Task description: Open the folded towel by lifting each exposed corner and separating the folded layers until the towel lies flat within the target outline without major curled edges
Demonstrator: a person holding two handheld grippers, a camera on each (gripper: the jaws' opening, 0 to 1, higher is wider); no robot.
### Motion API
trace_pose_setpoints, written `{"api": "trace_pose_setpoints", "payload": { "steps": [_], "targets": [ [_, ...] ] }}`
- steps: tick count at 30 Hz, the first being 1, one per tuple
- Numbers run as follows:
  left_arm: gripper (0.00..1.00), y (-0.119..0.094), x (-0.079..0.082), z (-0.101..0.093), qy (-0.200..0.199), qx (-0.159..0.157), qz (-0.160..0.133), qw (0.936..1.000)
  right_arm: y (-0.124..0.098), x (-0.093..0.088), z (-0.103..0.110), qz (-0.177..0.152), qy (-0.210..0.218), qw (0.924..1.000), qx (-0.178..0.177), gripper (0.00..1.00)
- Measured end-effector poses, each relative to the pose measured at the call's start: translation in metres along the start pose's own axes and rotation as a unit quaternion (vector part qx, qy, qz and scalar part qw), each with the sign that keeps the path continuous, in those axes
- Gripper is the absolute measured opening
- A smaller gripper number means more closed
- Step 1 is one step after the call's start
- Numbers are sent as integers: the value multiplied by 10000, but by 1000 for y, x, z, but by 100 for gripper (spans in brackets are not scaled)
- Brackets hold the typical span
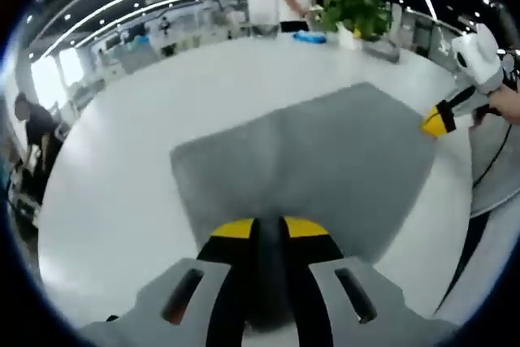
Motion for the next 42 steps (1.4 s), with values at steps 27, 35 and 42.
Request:
{"api": "trace_pose_setpoints", "payload": {
  "steps": [27,35,42],
  "targets": [
    [11,-7,-49,-22,2122,-687,1156,9679,45,15,-18,1046,-1817,9715,-1107,0],
    [11,-15,-53,-35,2270,-867,1595,9568,56,30,-20,1642,-2693,9439,-979,0],
    [12,-22,-58,-46,2401,-1049,1720,9496,61,41,-30,1733,-2389,9525,-754,0]
  ]
}}
Point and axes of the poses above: the point that each gripper's makers call its tool centre point, and the gripper's own axes: y roughly forward along the fingers, z roughly to its left, x roughly out of its top, the point moved 7 cm from there along -y, roughly backward along the fingers, and after that the axes turned 4 degrees about x, right-handed, at the moved point
